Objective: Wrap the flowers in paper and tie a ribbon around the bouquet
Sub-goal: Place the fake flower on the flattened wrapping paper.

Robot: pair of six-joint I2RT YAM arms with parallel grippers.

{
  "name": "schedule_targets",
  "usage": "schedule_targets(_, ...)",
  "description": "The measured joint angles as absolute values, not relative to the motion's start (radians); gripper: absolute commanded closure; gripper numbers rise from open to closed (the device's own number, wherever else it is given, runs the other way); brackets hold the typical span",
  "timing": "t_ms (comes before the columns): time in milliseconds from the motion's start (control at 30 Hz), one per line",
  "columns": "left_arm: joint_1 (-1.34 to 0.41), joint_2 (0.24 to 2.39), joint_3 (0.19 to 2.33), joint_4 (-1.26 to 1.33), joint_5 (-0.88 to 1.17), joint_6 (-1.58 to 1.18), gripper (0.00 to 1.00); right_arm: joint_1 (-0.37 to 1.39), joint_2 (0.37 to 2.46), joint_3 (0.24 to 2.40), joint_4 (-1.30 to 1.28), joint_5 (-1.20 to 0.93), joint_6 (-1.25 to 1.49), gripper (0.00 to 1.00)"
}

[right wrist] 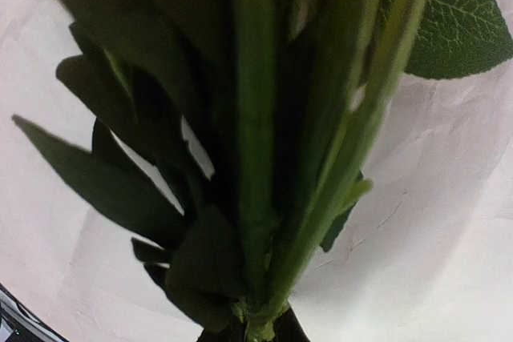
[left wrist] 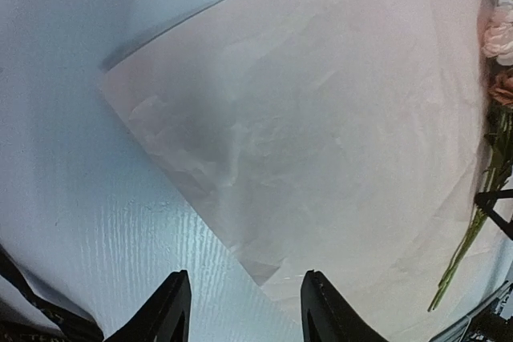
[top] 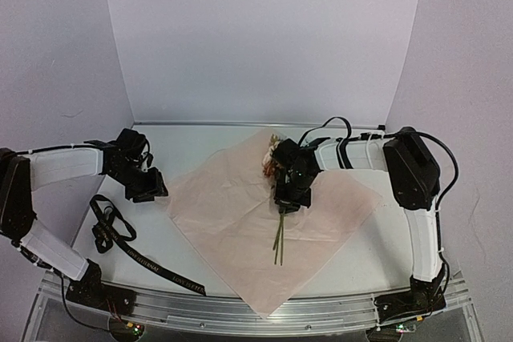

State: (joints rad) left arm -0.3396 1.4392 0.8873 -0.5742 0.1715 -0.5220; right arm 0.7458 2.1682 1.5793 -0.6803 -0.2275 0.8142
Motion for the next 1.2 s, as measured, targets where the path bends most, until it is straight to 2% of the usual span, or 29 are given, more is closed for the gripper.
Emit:
schedule_targets(267,-0.529,1.392,0.895,-0.494,0.144,-0.625,0.67,0.760,2.165,1.647,-0.752,-0.221,0.777,1.00)
schedule_targets(533,-0.648,1.584,0.896,-0.315,0.227,-0.655,0.82,0.763,2.176,1.827,-0.814,-0.223,0.715,1.00)
schedule_targets(700,-0.652,1.729,0.899,-0.306,0.220,-0.656,0.83,0.763,2.248,1.943,-0.836,-0.219,0.660,1.00)
schedule_targets(833,-0.649,1.742,0.910,-0.297,0.206,-0.655,0.84,0.762,2.318,2.000,-0.848,-0.208,0.613,1.00)
schedule_targets(933,-0.649,1.744,0.910,-0.293,0.204,-0.655,0.84,0.756,2.370,2.041,-0.857,-0.202,0.589,0.95)
schedule_targets(1200,-0.649,1.744,0.910,-0.291,0.204,-0.656,0.85,0.746,2.405,2.064,-0.865,-0.144,0.598,0.96)
